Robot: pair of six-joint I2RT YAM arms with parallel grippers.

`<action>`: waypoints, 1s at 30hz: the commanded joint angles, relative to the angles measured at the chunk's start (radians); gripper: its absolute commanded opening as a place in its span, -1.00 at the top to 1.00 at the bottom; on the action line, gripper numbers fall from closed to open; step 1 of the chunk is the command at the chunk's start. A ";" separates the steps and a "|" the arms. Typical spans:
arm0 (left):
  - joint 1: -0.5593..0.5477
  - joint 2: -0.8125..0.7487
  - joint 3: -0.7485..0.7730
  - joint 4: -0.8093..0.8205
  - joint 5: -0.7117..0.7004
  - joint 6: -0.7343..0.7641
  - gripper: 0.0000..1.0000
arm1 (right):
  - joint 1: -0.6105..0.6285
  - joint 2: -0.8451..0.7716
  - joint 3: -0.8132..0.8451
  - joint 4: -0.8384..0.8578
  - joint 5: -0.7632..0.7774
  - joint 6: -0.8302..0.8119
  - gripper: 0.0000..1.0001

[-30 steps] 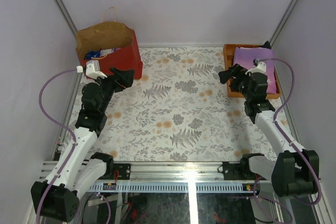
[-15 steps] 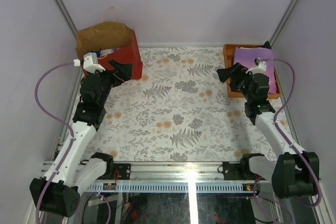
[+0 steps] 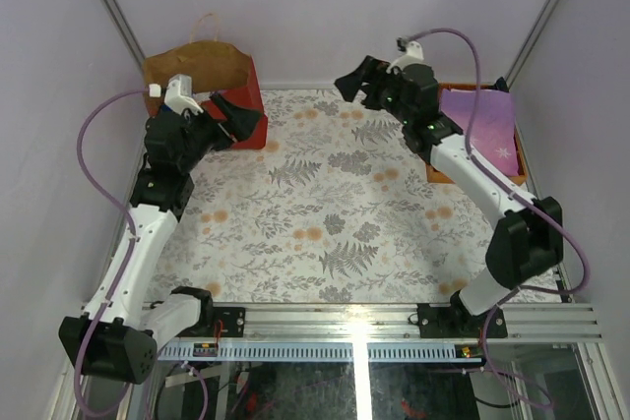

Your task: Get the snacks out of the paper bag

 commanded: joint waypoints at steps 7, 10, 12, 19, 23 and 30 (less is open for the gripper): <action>0.003 0.070 0.231 -0.099 0.845 0.249 -0.99 | 0.094 0.124 0.244 -0.055 0.043 -0.087 -0.89; -0.022 0.029 0.226 -0.158 1.074 0.448 -1.00 | 0.093 0.058 0.203 -0.054 0.105 -0.126 -0.95; -0.050 -0.016 0.207 -0.145 0.990 0.485 -1.00 | 0.094 0.031 0.185 -0.041 0.132 -0.139 -0.98; -0.061 0.136 0.423 -0.238 0.303 0.361 -1.00 | 0.094 0.006 0.178 -0.018 0.134 -0.154 -1.00; -0.061 0.303 0.567 -0.318 -0.101 0.279 -1.00 | 0.093 -0.037 0.127 0.034 0.145 -0.155 -1.00; -0.065 0.558 0.734 -0.383 -0.359 0.239 -0.84 | 0.094 -0.071 0.130 0.057 0.193 -0.226 -0.99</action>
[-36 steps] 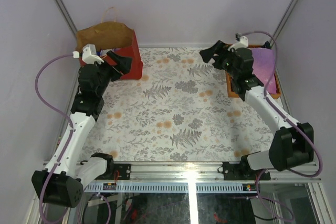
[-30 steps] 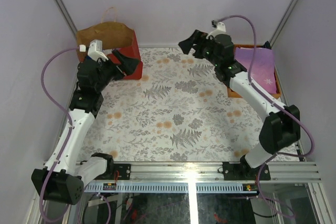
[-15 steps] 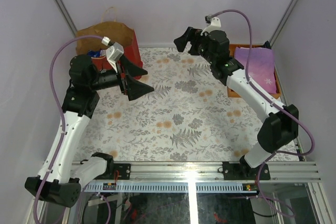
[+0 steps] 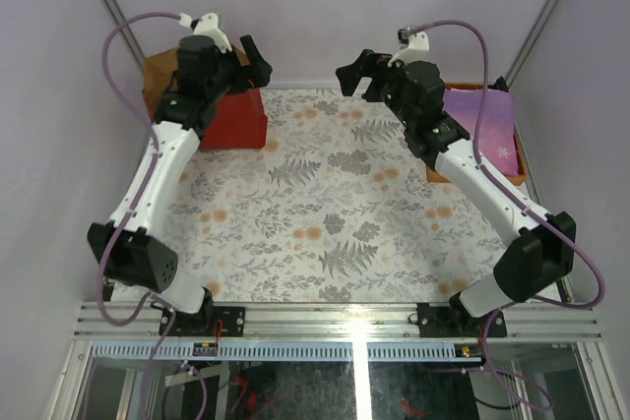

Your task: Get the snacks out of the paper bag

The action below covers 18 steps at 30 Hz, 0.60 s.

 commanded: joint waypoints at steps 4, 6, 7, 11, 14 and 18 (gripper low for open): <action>-0.015 0.194 0.156 -0.060 -0.416 0.027 -0.79 | -0.001 -0.040 0.038 0.090 0.051 -0.101 -1.00; -0.014 0.255 0.205 -0.053 -0.474 0.062 -0.78 | -0.002 -0.039 0.029 0.099 0.051 -0.111 -1.00; -0.014 0.284 0.229 -0.054 -0.495 0.079 -0.76 | -0.002 -0.039 0.023 0.102 0.052 -0.115 -1.00; -0.013 0.397 0.306 -0.061 -0.503 0.139 -0.67 | -0.001 -0.022 0.019 0.116 0.060 -0.134 -0.99; -0.014 0.452 0.325 -0.056 -0.489 0.164 -0.60 | -0.002 -0.009 0.027 0.119 0.059 -0.138 -0.99; -0.011 0.505 0.325 -0.028 -0.479 0.188 -0.44 | -0.002 -0.001 0.013 0.126 0.060 -0.128 -0.98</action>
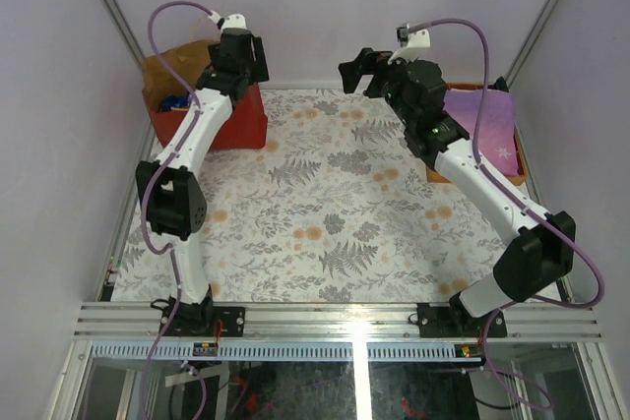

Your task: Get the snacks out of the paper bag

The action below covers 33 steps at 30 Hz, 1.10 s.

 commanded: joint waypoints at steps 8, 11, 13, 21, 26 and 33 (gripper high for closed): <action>0.000 0.090 0.033 0.092 0.020 0.073 0.27 | -0.002 -0.006 -0.048 0.091 0.014 0.016 -0.97; 0.000 0.093 0.032 0.089 0.032 0.073 0.56 | -0.002 -0.022 -0.094 0.104 0.015 0.030 -0.97; -0.001 0.087 0.021 0.093 0.042 0.067 0.82 | -0.001 -0.034 -0.120 0.104 0.018 0.034 -0.97; -0.073 0.064 0.008 0.134 0.061 0.103 1.00 | -0.004 -0.099 -0.203 0.110 0.105 -0.008 -0.99; -0.171 0.078 0.028 0.134 0.017 0.133 1.00 | -0.005 -0.124 -0.233 0.113 0.147 -0.036 -0.99; -0.328 0.162 0.106 0.144 -0.011 0.100 1.00 | -0.025 -0.130 -0.240 0.106 0.149 -0.046 -0.99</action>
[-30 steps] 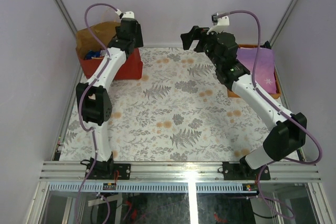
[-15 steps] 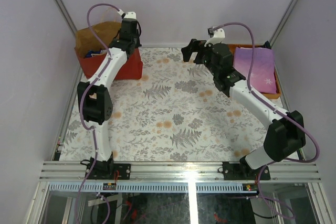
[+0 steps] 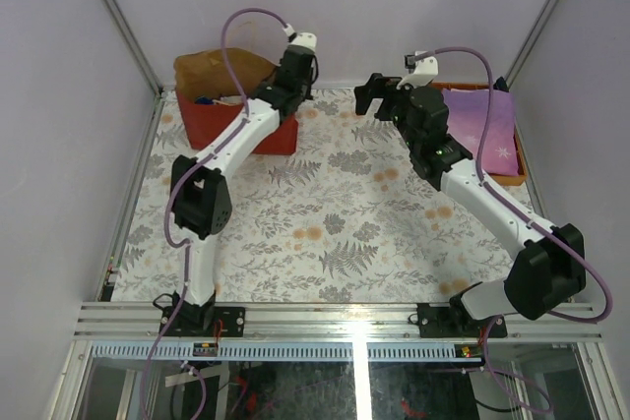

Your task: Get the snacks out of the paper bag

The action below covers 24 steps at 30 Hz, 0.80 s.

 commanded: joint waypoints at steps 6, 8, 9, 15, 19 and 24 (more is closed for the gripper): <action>-0.229 0.183 0.310 0.058 -0.073 0.035 0.29 | -0.042 -0.053 -0.024 0.050 0.033 -0.019 -0.99; -0.243 0.184 0.338 0.055 -0.060 0.067 -0.51 | -0.052 -0.055 -0.028 0.052 0.029 -0.015 -0.99; -0.243 0.178 0.348 0.042 -0.028 0.083 -0.75 | -0.058 -0.053 -0.028 0.053 0.025 -0.012 -0.99; -0.216 -0.010 0.298 -0.022 0.032 0.116 -1.00 | -0.076 -0.025 -0.012 0.045 -0.007 0.014 -0.99; -0.158 -0.249 0.092 0.058 0.079 0.123 -1.00 | -0.076 -0.004 0.015 0.039 -0.026 0.027 -0.99; -0.037 -0.381 -0.012 0.014 -0.066 0.127 -1.00 | -0.076 0.053 0.089 0.016 -0.091 0.035 -0.97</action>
